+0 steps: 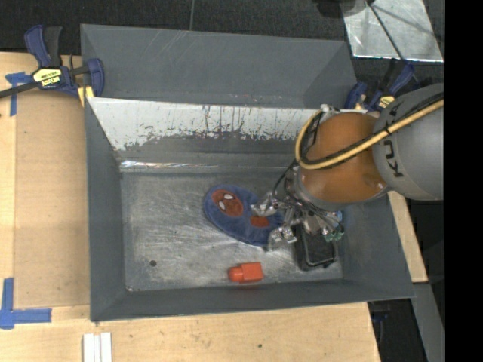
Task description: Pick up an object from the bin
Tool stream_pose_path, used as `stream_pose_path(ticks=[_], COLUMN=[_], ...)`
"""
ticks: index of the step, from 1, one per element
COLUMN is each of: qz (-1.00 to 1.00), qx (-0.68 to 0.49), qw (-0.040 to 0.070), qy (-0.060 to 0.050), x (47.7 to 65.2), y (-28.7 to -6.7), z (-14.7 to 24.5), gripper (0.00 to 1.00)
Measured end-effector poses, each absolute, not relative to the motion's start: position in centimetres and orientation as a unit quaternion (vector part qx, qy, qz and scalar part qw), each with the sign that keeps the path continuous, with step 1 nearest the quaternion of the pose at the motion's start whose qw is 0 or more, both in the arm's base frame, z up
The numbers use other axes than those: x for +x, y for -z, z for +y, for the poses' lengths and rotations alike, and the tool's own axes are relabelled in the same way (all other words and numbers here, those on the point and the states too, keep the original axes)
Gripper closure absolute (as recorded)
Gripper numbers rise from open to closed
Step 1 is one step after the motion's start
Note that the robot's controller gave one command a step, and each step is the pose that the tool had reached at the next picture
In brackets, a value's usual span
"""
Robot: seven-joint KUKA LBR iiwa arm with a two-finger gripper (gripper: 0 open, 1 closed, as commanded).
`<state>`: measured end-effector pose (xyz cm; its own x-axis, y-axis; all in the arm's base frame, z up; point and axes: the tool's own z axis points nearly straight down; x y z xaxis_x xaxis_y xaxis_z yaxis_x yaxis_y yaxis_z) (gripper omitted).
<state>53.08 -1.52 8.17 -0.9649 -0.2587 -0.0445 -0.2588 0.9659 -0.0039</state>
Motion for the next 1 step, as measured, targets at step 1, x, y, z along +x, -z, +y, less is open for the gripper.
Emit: stream_pose_path(ticks=[1], qz=[0.992], qx=[-0.129], qw=[0.006], qy=[0.002], x=[56.43], y=[-20.3], z=[-4.4], gripper=[1.0])
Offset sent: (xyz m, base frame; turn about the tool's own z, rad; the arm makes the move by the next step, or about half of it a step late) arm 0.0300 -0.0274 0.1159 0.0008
